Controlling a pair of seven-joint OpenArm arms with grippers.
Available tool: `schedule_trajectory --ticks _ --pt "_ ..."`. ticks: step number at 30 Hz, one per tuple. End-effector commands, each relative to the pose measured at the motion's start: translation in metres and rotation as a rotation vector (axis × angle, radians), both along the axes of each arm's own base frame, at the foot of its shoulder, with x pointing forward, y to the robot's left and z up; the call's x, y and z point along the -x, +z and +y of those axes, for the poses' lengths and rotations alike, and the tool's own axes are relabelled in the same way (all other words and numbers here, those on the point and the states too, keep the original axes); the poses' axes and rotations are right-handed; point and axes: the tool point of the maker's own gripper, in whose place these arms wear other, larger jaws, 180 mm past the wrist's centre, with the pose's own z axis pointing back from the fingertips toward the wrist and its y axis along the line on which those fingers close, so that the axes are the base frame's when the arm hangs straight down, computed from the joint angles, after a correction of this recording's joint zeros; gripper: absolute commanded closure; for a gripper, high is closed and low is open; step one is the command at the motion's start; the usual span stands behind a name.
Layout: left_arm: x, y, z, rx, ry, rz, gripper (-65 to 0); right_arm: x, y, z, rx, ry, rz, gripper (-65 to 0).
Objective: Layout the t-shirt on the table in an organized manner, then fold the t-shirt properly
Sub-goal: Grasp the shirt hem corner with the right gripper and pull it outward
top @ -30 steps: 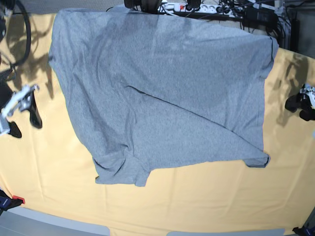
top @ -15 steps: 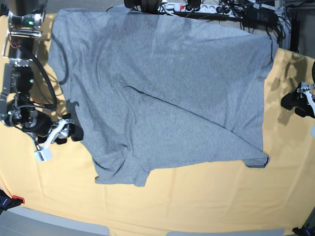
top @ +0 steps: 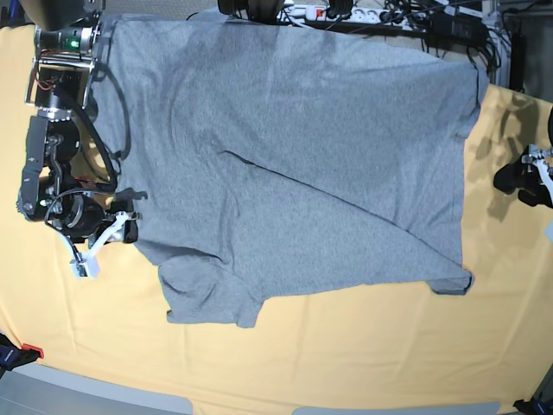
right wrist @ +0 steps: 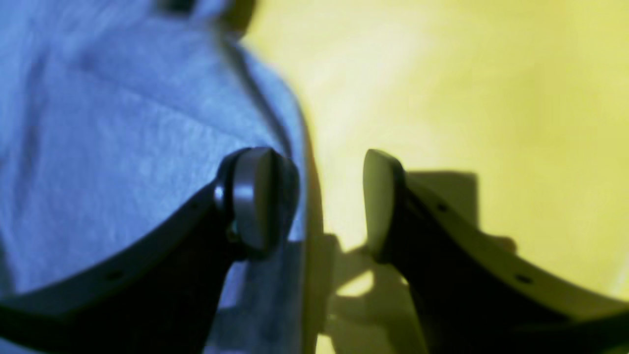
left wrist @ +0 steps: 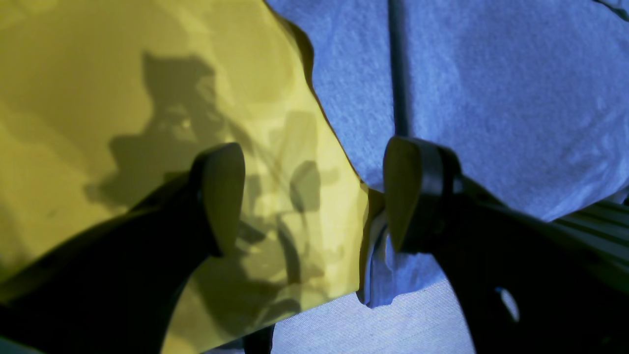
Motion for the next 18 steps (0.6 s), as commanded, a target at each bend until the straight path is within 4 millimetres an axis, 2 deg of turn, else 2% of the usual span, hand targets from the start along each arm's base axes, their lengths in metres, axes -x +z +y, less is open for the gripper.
schedule_trajectory --ticks 1,5,6,9,10,13,18 --pt "-0.008 0.018 0.005 -0.016 -0.001 -0.048 -44.5 -0.013 0.023 0.006 -0.040 0.038 -0.079 -30.0" --pt "-0.008 0.018 0.005 -0.016 -0.002 -0.048 -44.5 -0.005 0.036 0.046 -0.169 0.212 -0.128 -28.4" --pt "-0.008 0.018 0.005 -0.016 -0.002 -0.049 -44.5 -0.003 0.039 0.054 -0.190 0.248 -0.139 -24.7" --pt "-0.008 0.018 0.005 -0.016 -0.002 -0.049 -44.5 0.002 0.039 0.070 -0.230 0.302 -0.135 -5.4" --pt "-0.008 0.018 0.005 -0.016 -0.002 -0.049 -44.5 0.004 0.038 0.073 -0.239 0.309 -0.121 -1.1" --pt "-0.008 0.018 0.005 -0.016 -0.002 -0.049 -44.5 0.011 0.038 0.080 -0.275 0.334 -0.087 0.0" --pt "-0.008 0.018 0.005 -0.016 -0.001 -0.048 -44.5 0.021 0.050 0.094 -0.358 0.391 -0.072 -0.3"
